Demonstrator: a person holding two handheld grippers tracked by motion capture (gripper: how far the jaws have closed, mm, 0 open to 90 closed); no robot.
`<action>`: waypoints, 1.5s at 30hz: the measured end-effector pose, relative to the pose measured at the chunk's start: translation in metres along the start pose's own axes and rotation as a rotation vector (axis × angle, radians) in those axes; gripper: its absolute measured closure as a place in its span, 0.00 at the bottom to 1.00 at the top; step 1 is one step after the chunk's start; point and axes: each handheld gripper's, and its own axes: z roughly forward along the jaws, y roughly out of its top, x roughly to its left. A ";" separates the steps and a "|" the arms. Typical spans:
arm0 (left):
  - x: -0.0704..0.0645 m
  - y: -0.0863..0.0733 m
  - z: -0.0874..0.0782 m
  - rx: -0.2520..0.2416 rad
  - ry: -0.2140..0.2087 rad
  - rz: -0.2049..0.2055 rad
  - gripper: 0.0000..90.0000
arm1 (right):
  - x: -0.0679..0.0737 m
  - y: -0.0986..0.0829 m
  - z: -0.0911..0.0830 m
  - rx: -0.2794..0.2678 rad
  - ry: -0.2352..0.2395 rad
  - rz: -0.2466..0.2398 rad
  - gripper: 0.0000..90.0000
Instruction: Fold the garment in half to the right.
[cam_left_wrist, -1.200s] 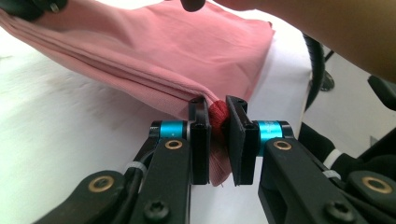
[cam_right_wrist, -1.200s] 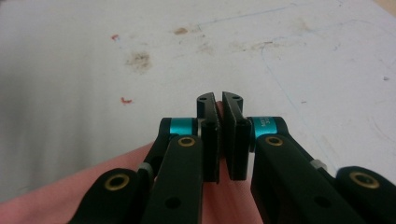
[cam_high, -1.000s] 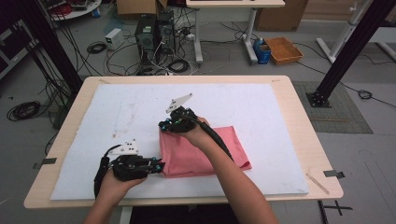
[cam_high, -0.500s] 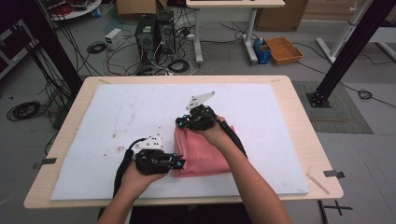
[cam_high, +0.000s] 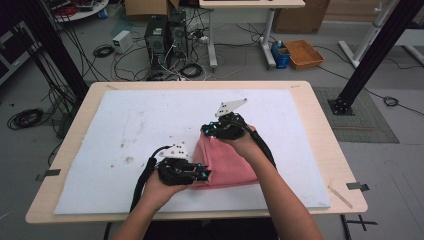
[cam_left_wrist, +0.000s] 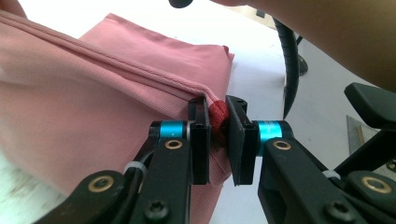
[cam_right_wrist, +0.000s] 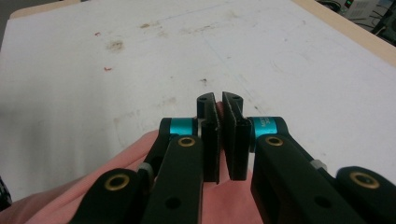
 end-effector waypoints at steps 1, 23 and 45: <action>0.000 0.001 0.002 0.004 -0.004 0.001 0.89 | 0.000 -0.002 -0.002 -0.002 -0.005 0.004 0.96; -0.004 0.028 0.059 0.077 -0.027 0.026 0.89 | -0.025 -0.043 -0.033 0.019 -0.076 0.062 0.96; -0.007 0.053 0.109 0.124 -0.052 0.045 0.89 | -0.048 -0.080 -0.059 0.041 -0.160 0.130 0.96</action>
